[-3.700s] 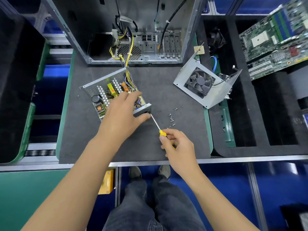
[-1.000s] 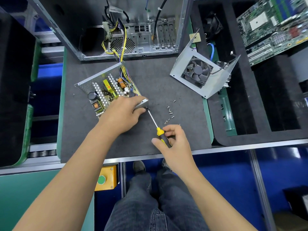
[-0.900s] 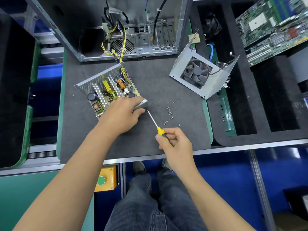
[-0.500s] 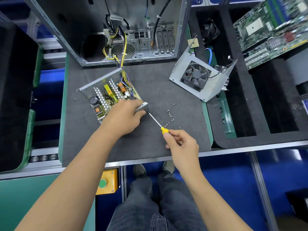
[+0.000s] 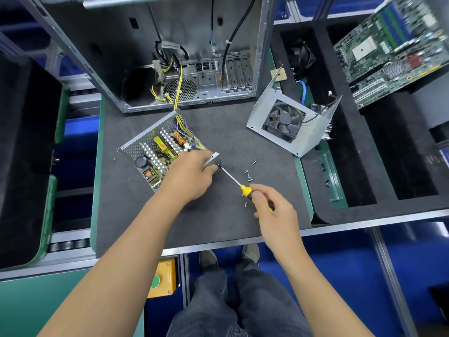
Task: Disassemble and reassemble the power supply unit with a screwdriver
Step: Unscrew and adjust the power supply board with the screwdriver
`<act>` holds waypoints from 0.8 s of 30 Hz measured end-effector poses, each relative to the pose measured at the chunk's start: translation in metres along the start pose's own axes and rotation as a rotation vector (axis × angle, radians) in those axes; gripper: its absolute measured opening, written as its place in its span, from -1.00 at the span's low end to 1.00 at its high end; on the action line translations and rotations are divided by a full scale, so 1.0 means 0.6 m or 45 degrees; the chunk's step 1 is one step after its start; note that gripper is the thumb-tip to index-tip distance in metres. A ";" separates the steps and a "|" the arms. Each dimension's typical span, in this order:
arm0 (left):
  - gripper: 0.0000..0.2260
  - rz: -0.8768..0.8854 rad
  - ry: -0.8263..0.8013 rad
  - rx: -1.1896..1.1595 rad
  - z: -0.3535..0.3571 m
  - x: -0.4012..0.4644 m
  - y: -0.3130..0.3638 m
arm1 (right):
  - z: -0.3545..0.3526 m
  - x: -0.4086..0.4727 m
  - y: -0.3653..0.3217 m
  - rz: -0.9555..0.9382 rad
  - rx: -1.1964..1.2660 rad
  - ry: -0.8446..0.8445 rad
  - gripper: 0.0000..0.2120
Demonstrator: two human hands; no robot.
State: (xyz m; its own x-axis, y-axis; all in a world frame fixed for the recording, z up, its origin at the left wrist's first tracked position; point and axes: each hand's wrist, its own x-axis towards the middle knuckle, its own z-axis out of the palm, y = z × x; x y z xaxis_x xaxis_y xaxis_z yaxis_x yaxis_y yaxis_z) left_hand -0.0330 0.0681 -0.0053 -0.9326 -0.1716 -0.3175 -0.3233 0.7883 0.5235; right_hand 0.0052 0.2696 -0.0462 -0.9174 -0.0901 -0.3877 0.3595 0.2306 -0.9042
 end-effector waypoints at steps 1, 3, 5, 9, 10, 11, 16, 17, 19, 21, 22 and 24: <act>-0.66 -0.004 0.000 -0.012 -0.001 0.001 0.001 | -0.002 0.002 0.000 -0.026 -0.023 -0.001 -0.87; -0.66 0.002 0.005 -0.030 -0.003 0.004 0.002 | -0.008 0.003 -0.003 -0.083 -0.032 0.064 -0.81; -0.64 0.017 0.011 -0.045 -0.007 0.006 0.003 | -0.014 0.006 -0.012 -0.121 -0.034 0.147 -0.87; -0.63 -0.003 0.027 -0.107 -0.018 0.011 0.005 | -0.023 0.018 -0.032 -0.158 -0.095 0.130 -0.86; -0.65 -0.009 0.032 -0.123 -0.021 0.013 0.006 | -0.025 0.020 -0.037 -0.176 -0.098 0.087 -0.89; -0.70 -0.012 0.033 -0.140 -0.024 0.013 0.007 | -0.028 0.021 -0.041 -0.216 -0.114 0.063 -0.84; -0.79 -0.024 0.015 -0.192 -0.029 0.019 0.016 | -0.038 0.031 -0.060 -0.316 -0.242 0.182 -0.83; -0.79 -0.031 0.015 -0.196 -0.029 0.020 0.017 | -0.039 0.035 -0.061 -0.281 -0.237 0.168 -0.83; -0.82 -0.046 0.014 -0.202 -0.030 0.024 0.017 | -0.040 0.036 -0.062 -0.199 -0.237 0.057 -0.86; -0.80 -0.059 0.018 -0.241 -0.034 0.029 0.016 | -0.041 0.037 -0.060 -0.208 -0.218 -0.019 -0.93; -0.79 -0.066 0.019 -0.263 -0.037 0.031 0.015 | -0.041 0.037 -0.062 -0.249 -0.240 -0.014 -0.86; -0.77 -0.077 0.021 -0.282 -0.042 0.034 0.014 | -0.042 0.038 -0.064 -0.282 -0.294 0.048 -0.84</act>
State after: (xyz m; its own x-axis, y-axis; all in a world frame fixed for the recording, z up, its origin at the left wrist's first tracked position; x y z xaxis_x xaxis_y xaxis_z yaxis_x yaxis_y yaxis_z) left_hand -0.0585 0.0562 0.0124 -0.9123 -0.2259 -0.3415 -0.4044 0.6276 0.6653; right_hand -0.0340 0.2834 -0.0160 -0.9762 -0.1278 -0.1751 0.1059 0.4236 -0.8996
